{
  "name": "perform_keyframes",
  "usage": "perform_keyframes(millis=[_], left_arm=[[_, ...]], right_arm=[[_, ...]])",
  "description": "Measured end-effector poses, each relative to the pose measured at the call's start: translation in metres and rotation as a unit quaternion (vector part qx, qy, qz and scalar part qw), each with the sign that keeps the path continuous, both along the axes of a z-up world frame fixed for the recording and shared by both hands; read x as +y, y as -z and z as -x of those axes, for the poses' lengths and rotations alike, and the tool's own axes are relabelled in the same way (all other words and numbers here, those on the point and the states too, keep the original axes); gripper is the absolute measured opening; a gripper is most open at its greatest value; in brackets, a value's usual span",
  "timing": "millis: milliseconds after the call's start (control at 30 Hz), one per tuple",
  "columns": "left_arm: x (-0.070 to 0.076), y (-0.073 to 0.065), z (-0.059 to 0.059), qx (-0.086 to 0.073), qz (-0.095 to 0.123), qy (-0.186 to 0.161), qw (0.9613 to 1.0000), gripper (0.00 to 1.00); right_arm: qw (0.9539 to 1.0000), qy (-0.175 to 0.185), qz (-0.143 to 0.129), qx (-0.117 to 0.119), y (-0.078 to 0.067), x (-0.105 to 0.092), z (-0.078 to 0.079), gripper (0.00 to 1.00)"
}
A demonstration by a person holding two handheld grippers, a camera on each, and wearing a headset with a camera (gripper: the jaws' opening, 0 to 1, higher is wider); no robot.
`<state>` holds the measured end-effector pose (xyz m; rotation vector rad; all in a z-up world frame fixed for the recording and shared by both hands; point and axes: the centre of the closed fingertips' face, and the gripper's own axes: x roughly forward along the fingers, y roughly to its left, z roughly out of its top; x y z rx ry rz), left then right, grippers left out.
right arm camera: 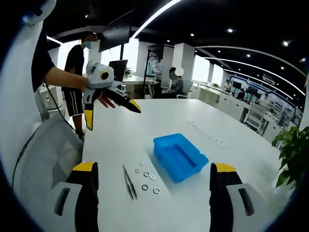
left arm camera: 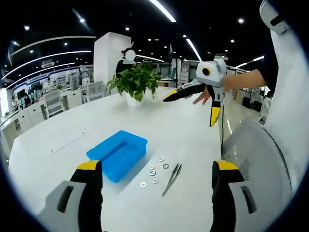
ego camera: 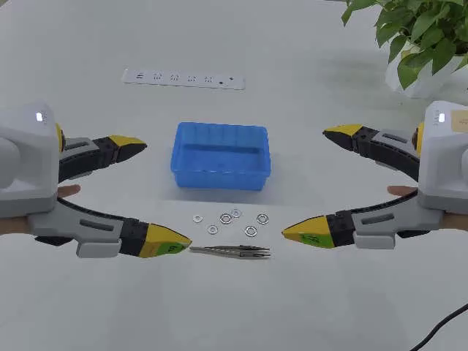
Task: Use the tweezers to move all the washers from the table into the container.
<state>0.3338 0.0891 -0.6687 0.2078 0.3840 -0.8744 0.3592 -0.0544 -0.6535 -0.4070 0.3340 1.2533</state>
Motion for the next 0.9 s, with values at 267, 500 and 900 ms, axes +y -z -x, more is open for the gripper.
perform_keyframes(millis=[267, 500, 900], left_arm=[[0.002, 0.010, -0.002, 0.002, -0.014, 0.001, 0.9999, 0.94], [0.000, 0.028, 0.001, 0.027, -0.034, 0.006, 0.9990, 0.86], [-0.004, 0.050, 0.007, 0.050, -0.046, 0.020, 0.9975, 0.75]], right_arm=[[0.9997, -0.015, 0.020, -0.001, 0.012, 0.003, 0.001, 0.87], [0.9990, -0.023, 0.039, 0.008, 0.026, 0.005, 0.002, 0.83], [0.9958, -0.025, 0.063, 0.061, 0.052, 0.002, 0.006, 0.68]])
